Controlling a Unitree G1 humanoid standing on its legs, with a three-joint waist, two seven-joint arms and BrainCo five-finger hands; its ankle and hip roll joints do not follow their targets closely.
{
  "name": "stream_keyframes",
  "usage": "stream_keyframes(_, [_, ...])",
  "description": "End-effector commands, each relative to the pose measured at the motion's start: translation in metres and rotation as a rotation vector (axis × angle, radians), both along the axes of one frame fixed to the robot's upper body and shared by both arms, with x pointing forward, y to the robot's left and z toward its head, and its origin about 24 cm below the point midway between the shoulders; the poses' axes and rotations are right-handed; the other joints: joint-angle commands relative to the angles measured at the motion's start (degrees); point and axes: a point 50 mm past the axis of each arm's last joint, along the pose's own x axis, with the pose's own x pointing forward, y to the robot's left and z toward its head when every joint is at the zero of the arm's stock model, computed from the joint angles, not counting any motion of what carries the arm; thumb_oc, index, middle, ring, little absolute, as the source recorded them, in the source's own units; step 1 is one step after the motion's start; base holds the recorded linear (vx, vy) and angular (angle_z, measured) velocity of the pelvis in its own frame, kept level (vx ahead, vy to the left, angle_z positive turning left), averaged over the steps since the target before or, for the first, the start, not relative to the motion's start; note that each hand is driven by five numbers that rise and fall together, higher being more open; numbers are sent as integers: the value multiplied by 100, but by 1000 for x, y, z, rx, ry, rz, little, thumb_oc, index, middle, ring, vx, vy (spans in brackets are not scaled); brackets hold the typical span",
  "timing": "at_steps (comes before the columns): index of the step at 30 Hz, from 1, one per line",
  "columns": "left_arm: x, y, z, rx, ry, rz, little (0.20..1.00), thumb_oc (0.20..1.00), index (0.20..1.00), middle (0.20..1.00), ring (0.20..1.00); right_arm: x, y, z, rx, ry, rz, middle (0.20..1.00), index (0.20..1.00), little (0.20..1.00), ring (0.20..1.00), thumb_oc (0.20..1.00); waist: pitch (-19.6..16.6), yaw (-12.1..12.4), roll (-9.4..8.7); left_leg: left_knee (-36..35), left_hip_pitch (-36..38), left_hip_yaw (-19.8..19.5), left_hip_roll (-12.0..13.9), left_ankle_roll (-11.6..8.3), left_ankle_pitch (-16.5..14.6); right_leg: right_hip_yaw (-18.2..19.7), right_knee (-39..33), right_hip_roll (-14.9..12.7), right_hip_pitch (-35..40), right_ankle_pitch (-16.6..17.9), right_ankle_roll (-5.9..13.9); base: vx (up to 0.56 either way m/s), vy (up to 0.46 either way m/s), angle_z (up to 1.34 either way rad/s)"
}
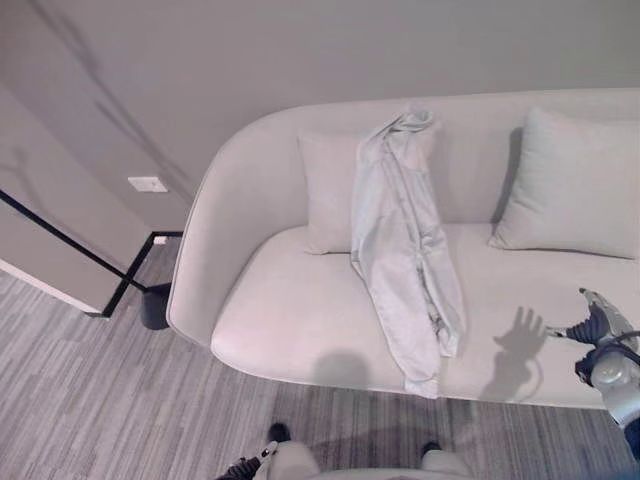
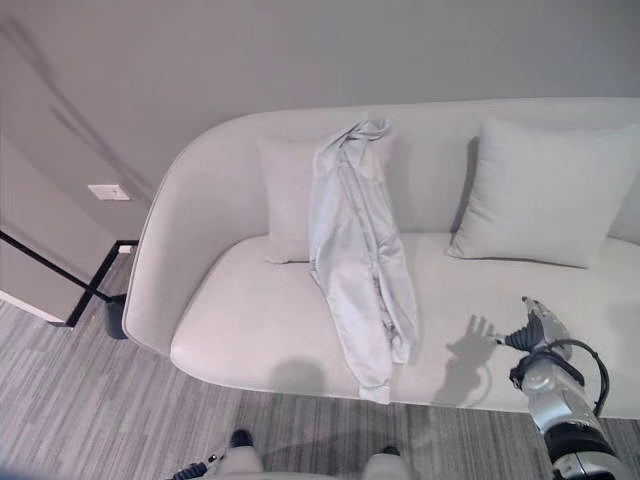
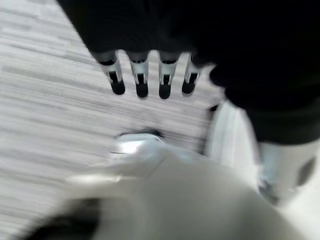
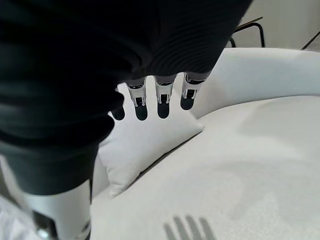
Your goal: Hang the clothes on the sofa on the clothes rack.
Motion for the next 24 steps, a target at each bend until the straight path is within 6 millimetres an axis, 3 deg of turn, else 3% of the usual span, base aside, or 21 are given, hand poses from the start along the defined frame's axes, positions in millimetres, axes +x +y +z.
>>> stream_keyframes(1, [21, 0, 2, 18, -23, -16, 1000, 1000, 1000, 1000, 1000, 51, 28, 33, 63, -217, 107, 1000, 1000, 1000, 1000, 1000, 453, 241, -378, -294, 624, -11, -784, -347, -2752, 549, -1485, -617, 609, 1467, 282, 118, -316, 50])
stream_keyframes(2, [17, -3, 1, 8, -22, -14, 1000, 1000, 1000, 1000, 1000, 52, 36, 25, 108, -216, 109, 1000, 1000, 1000, 1000, 1000, 417, 406, -276, -668, 414, 124, -1214, -306, -2695, 534, -1621, -426, 740, 1457, 249, 119, -105, -7])
stream_keyframes(5, [13, -11, -1, -18, -2, -24, 1000, 1000, 1000, 1000, 1000, 53, 45, 12, 171, -217, 78, 1000, 1000, 1000, 1000, 1000, 412, 600, -226, -1341, -103, 472, -1591, -325, -2656, 530, -1728, -314, 992, 1389, 212, 153, -60, -11])
stream_keyframes(6, [6, -15, -3, -39, 37, -40, 1000, 1000, 1000, 1000, 1000, 60, 59, 7, 249, -233, 77, 1000, 1000, 1000, 1000, 1000, 361, 655, -49, -1590, 41, 578, -1678, -285, -2603, 477, -1724, -197, 1082, 1363, 225, 159, 39, -10])
stream_keyframes(7, [6, -16, -3, -40, 37, -40, 1000, 1000, 1000, 1000, 1000, 61, 59, 7, 249, -233, 77, 1000, 1000, 1000, 1000, 1000, 392, 661, -40, -1648, 106, 587, -1673, -287, -2584, 486, -1724, -192, 1115, 1362, 223, 203, 115, -24])
stream_keyframes(9, [-14, -22, -7, -56, 126, -75, 1000, 1000, 1000, 1000, 1000, 67, 79, -1, 342, -237, 98, 1000, 1000, 1000, 1000, 1000, 137, 607, 166, -1716, 362, 375, -1605, -274, -2354, 583, -1685, -174, 1170, 1423, 210, 209, 179, -34])
stream_keyframes(10, [-14, -22, -7, -56, 126, -74, 1000, 1000, 1000, 1000, 1000, 67, 79, -1, 342, -237, 98, 1000, 1000, 1000, 1000, 1000, 132, 608, 165, -1715, 357, 375, -1605, -274, -2355, 583, -1687, -174, 1166, 1424, 210, 254, 195, -48])
stream_keyframes(12, [-18, -20, -7, -46, 142, -89, 1000, 1000, 1000, 1000, 1000, 69, 99, -16, 418, -191, 105, 1000, 1000, 1000, 1000, 1000, 22, 736, 86, -1502, 338, 309, -1592, -293, -2303, 630, -1732, -320, 1173, 1377, 207, 235, 212, -9])
stream_keyframes(14, [-13, -25, -7, -57, 119, -65, 1000, 1000, 1000, 1000, 1000, 76, 108, -24, 445, -168, 52, 1000, 1000, 1000, 1000, 1000, 97, 823, 130, -1380, 280, 337, -1565, -323, -2352, 553, -1732, -441, 1098, 1278, 236, 99, 224, 16])
stream_keyframes(18, [7, -24, -4, -33, 55, -110, 1000, 1000, 1000, 1000, 1000, 93, 124, -26, 431, -152, -3, 1000, 1000, 1000, 1000, 1000, 552, 903, 283, -916, -13, 321, -1470, -432, -2409, 464, -1732, -570, 1008, 1238, 248, -78, 130, 8])
stream_keyframes(21, [37, -28, 1, -1, -34, -189, 1000, 1000, 1000, 1000, 1000, 114, 133, -11, 430, -175, -62, 1000, 1000, 1000, 1000, 1000, 1228, 1022, 512, -562, -413, 264, -1346, -581, -2446, 476, -1715, -695, 815, 1272, 237, -167, 164, 33])
stream_keyframes(24, [66, -34, 9, 17, -120, -250, 1000, 1000, 1000, 1000, 1000, 127, 130, 5, 342, -166, -43, 1000, 1000, 1000, 1000, 1000, 1747, 1054, 615, -499, -594, 321, -1280, -660, -2413, 422, -1715, -797, 681, 1308, 238, -94, 141, 3])
